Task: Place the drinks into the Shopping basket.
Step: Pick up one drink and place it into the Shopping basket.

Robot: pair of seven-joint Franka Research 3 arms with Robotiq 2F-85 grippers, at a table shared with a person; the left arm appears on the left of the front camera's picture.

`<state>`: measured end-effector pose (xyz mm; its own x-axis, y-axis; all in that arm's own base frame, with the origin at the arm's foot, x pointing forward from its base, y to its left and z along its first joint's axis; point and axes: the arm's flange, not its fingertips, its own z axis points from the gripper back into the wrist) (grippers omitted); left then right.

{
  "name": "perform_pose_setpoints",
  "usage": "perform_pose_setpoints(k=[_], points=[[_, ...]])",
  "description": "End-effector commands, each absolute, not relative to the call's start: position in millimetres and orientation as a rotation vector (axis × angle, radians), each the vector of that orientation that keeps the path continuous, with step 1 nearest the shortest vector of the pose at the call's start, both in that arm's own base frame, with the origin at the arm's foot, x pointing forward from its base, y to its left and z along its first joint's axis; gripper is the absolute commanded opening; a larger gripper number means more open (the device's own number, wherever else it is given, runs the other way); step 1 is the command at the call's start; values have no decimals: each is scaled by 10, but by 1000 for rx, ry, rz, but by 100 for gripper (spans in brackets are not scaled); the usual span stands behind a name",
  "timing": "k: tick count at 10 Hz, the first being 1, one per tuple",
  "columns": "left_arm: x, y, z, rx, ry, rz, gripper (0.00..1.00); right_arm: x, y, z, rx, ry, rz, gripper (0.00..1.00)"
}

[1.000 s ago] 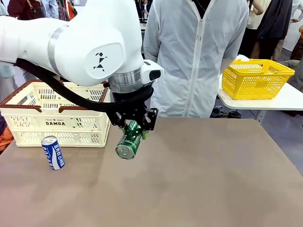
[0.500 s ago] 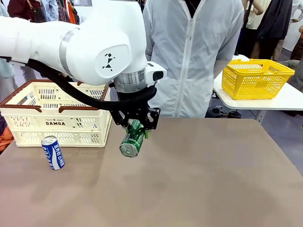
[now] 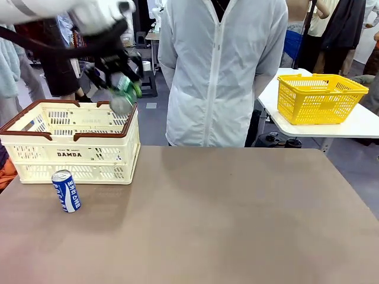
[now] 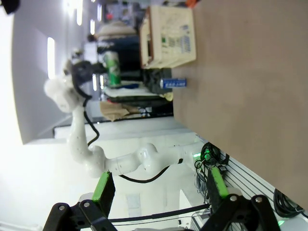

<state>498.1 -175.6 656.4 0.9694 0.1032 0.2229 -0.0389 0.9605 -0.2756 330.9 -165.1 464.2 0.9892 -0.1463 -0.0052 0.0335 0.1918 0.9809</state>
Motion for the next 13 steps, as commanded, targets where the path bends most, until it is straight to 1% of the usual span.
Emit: perform_pose_setpoints(k=[1,3,4,5,6,7,8,11,12,13], points=[[5368,-1617,6545,-294,-221,129,0,3311,-1658,4697,1369,-78,-130,100],[5671,-1135,6174,-203,-249,82,0,3311,-1658,4697,1369,-78,-130,100],[5719,-982,5966,-153,-246,54,0,3311,-1658,4697,1369,-78,-130,100],[5775,-886,5755,-129,-240,18,0,3311,-1658,4697,1369,-78,-130,100],[5841,-855,5589,-151,-253,2,0,3311,-1658,4697,1369,-78,-130,100],[5912,-864,5518,-219,-290,81,0,3311,-1658,4697,1369,-78,-130,100],[5900,-873,5613,-141,-211,38,0,3311,-1658,4697,1369,-78,-130,100],[5900,-873,5613,-141,-211,38,0,3311,-1658,4697,1369,-78,-130,100],[5932,-880,5490,-149,-213,40,0,3311,-1658,4697,1369,-78,-130,100],[6039,-909,5363,-177,-247,-23,0,3311,-1658,4697,1369,-78,-130,100]])
